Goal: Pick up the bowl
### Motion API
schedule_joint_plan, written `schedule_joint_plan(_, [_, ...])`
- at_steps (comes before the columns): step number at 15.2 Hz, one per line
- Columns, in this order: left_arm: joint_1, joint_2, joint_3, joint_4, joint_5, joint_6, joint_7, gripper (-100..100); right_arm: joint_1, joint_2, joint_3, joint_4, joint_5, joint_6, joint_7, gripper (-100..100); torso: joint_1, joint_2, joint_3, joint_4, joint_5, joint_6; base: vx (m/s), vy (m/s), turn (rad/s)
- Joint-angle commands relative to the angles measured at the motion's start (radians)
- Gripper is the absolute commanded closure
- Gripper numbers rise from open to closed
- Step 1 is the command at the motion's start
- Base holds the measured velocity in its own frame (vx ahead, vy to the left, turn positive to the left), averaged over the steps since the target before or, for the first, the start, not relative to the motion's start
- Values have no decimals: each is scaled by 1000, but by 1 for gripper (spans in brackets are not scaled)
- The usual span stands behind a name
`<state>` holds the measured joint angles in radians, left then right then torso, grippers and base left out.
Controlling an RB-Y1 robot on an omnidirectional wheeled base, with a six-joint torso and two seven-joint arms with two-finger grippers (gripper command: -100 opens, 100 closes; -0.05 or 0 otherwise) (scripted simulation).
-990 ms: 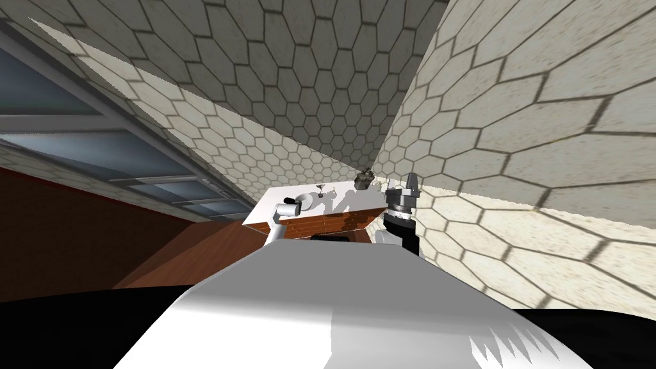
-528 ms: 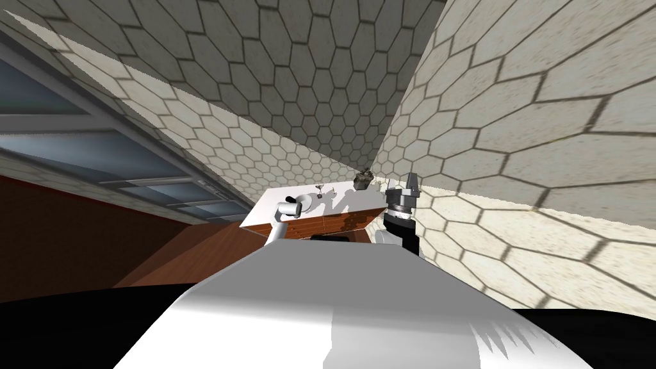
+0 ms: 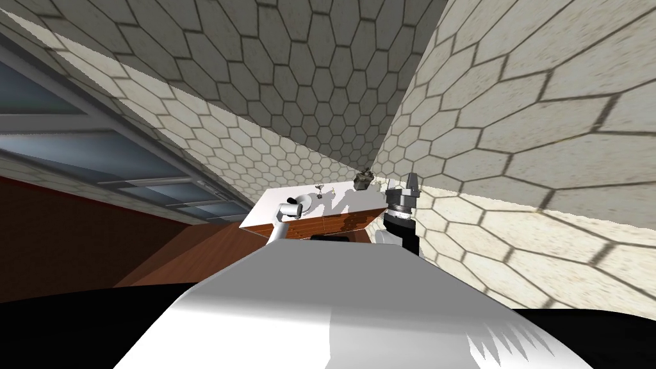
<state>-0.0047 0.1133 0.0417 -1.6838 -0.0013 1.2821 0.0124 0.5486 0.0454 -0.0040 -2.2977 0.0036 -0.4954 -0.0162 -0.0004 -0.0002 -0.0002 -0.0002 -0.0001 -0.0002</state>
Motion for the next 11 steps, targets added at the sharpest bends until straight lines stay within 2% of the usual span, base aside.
schedule_joint_plan(1, [0,0,0,0,0,0,0,-100,0,0,0,0,0,0,0,0,0,0,0,0,0,0,0,0,0])
schedule_joint_plan(2, [0,0,0,4,0,-5,0,100,0,0,0,0,0,0,0,0,0,0,0,0,0,0,0,0,0])
schedule_joint_plan(6, [0,-1,0,4,0,-5,1,100,0,0,0,0,0,0,0,0,0,0,0,0,0,0,0,0,0])
schedule_joint_plan(7, [2,1,0,-29,1,26,0,100,0,0,0,0,0,0,0,0,0,0,0,0,0,0,2,2,-13])
schedule_joint_plan(9, [4,2,0,-57,2,52,0,100,0,0,0,0,0,0,0,0,0,0,0,1,-1,0,-4,3,-9])
schedule_joint_plan(10, [5,2,0,-67,2,61,0,100,0,0,0,0,0,0,0,0,0,1,1,1,-1,0,-7,0,-5])
schedule_joint_plan(11, [4,1,-1,-53,1,46,0,100,0,0,0,0,0,0,0,0,-1,1,1,1,-1,0,0,0,0])
